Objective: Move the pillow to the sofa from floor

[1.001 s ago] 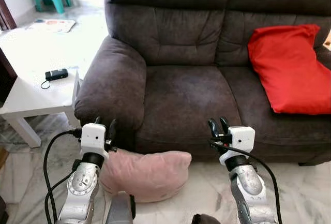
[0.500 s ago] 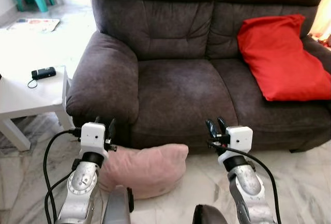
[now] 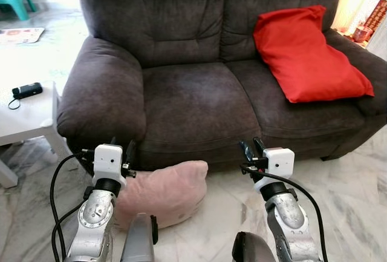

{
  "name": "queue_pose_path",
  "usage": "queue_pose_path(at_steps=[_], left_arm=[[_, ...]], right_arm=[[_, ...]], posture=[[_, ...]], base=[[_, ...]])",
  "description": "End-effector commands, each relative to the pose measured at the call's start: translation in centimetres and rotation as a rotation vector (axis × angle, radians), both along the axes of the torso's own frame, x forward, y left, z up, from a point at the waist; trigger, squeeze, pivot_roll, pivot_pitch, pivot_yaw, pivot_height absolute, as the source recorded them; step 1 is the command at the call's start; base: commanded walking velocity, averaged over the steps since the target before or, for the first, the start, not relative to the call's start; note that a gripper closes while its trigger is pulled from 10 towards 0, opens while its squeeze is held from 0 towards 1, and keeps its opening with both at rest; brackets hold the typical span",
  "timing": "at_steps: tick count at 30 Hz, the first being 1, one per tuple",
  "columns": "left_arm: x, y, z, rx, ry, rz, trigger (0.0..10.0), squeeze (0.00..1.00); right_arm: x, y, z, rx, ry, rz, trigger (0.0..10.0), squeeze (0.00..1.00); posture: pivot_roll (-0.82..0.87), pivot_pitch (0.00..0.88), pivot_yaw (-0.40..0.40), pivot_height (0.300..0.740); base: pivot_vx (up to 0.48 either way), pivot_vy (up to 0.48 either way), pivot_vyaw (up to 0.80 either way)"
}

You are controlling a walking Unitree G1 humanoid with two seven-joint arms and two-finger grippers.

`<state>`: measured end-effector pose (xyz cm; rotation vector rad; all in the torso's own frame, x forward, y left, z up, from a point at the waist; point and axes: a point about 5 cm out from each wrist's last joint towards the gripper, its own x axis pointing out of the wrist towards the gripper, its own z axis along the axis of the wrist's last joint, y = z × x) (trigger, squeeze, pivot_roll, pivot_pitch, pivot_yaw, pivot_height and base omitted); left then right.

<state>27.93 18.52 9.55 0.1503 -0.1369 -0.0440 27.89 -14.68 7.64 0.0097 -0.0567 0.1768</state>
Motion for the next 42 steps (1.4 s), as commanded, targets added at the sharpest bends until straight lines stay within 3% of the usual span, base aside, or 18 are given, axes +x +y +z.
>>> queue_pose_path(at_steps=[1, 22, 30, 42], left_arm=[[0.06, -0.01, 0.15, -0.011, 0.003, 0.0, 10.0, 0.0], [0.15, -0.08, 0.25, -0.012, 0.0, 0.0, 10.0, 0.0], [0.25, -0.1, 0.25, -0.014, 0.0, -0.001, 10.0, 0.0], [0.18, 0.07, 0.2, -0.009, 0.005, 0.004, 10.0, 0.0]], right_arm=[[0.13, -0.15, 0.28, -0.006, -0.002, -0.009, 10.0, 0.0], [0.24, -0.28, 0.21, -0.01, 0.003, -0.015, 10.0, 0.0], [0.34, -0.15, 0.28, -0.011, 0.001, -0.008, 10.0, 0.0], [0.13, 0.08, 0.41, -0.031, -0.018, 0.01, 10.0, 0.0]], posture=[[0.11, 0.057, -0.055, 0.579], [0.11, 0.054, -0.052, 0.564], [0.11, 0.045, -0.052, 0.53], [0.11, 0.056, -0.051, 0.53]], base=[[0.0, 0.0, 0.0], [0.0, 0.0, 0.0], [0.0, 0.0, 0.0], [0.0, 0.0, 0.0]])
